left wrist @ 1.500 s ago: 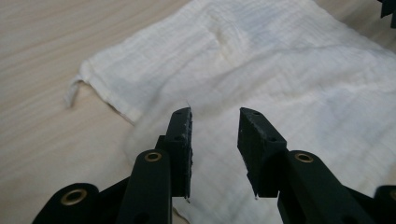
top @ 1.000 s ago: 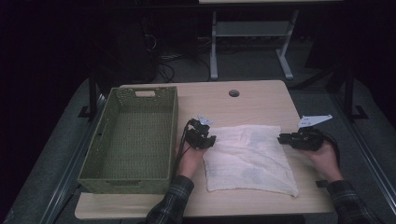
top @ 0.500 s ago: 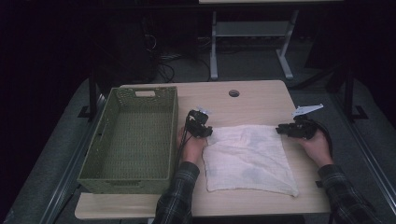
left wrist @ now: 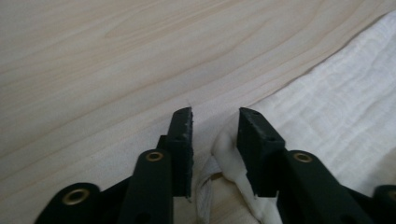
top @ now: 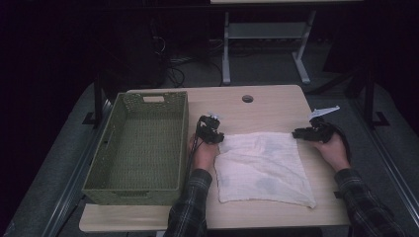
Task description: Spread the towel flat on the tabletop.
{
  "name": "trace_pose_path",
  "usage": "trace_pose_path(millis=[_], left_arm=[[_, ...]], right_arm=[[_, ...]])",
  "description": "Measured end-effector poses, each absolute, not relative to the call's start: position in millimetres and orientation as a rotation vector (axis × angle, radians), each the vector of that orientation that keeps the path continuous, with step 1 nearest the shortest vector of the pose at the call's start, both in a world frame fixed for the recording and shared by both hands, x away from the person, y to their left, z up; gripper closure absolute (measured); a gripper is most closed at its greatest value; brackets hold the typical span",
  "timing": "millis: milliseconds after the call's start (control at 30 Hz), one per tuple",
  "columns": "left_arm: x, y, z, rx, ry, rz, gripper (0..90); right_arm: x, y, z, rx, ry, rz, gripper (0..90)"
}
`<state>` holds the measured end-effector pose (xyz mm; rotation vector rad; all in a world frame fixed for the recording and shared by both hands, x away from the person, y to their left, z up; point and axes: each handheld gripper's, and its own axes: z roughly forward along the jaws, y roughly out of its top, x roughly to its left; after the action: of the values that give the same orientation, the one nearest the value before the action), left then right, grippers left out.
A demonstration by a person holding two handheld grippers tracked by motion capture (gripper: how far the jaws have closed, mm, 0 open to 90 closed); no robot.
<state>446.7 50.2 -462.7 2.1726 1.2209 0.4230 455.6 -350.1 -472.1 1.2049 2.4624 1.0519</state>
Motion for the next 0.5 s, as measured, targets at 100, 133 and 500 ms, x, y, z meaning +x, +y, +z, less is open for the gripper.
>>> trace_pose_path(millis=[100,133,500], left_arm=[[446,48,-463,2.178,1.203,0.415,76.1],[446,47,-463,2.18,1.201,0.415,79.2],[458,47,-457,2.121,1.209,0.438,87.0]], right_arm=[[454,-348,-472,1.205,2.469,1.051,81.3],[454,-348,-472,1.202,2.473,1.052,82.8],[461,-351,-469,1.214,2.443,1.068,86.0]])
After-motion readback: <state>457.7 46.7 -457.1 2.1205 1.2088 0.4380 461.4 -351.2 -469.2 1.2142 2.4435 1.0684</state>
